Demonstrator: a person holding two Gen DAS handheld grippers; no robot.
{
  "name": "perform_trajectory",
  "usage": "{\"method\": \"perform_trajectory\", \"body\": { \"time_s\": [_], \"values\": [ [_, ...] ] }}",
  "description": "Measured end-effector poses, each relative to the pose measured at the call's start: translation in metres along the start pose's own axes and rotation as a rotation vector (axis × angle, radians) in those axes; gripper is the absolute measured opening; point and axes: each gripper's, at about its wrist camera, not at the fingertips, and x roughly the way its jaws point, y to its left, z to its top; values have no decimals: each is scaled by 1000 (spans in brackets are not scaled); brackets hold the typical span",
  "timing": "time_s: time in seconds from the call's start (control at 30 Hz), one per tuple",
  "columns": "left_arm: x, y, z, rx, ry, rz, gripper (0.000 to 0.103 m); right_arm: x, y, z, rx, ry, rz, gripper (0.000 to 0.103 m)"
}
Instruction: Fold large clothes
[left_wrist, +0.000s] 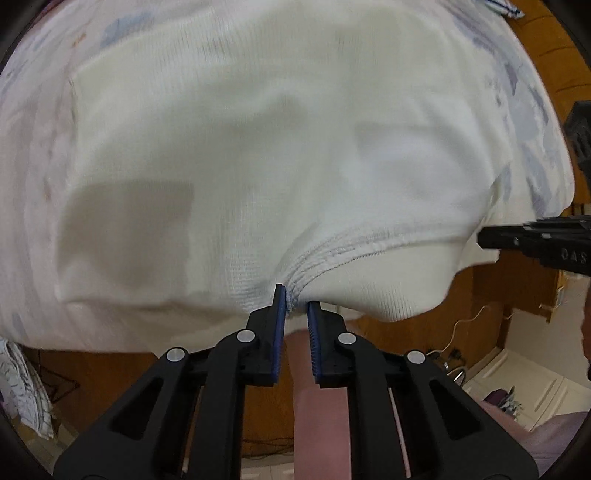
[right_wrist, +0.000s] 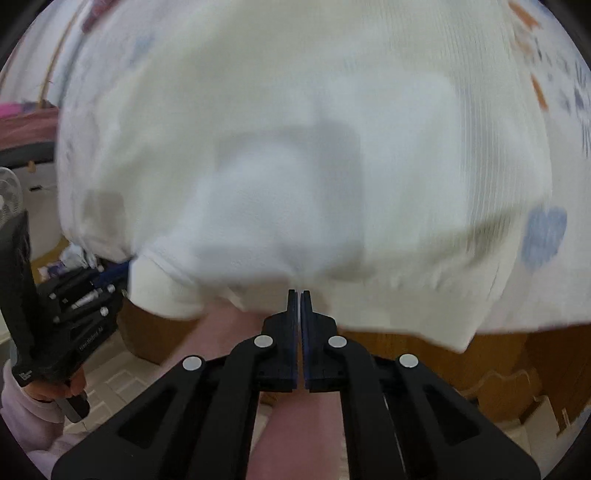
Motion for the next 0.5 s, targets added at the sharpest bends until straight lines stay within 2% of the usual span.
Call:
{"method": "perform_trajectory", "body": {
  "time_s": [0.07,0.13,0.2,0.23,0.27,0.3,0.37,0.43,0.47,0.5],
  "values": [
    [8,-3,-4,10,10,17,12,12,-8,-6,53,52,-20,8],
    [6,-3,-1,-13,22,13,16,13,-20,-7,131,72,36,23],
    [-4,3,0,-59,6,-42,18,6,-37,-4,268,27,137,89],
    [-10,7,0,-81,-10,-64,22,-1,-48,-3,333,-27,166,91],
    [-14,10,0,-92,-15,-69,25,-4,-55,-1,385,-65,201,90],
    [-16,13,1,-101,-16,-66,35,-4,-59,2,415,-73,232,90],
    [-17,20,1,-118,-23,-77,37,0,-78,10,547,-95,295,90],
    [-15,26,2,-147,3,-109,37,8,-90,17,672,-129,385,86],
    [-14,28,0,-158,14,-121,37,10,-97,19,731,-144,420,66],
    [-16,31,-3,-167,17,-131,37,10,-102,22,788,-162,419,21]
  ]
}}
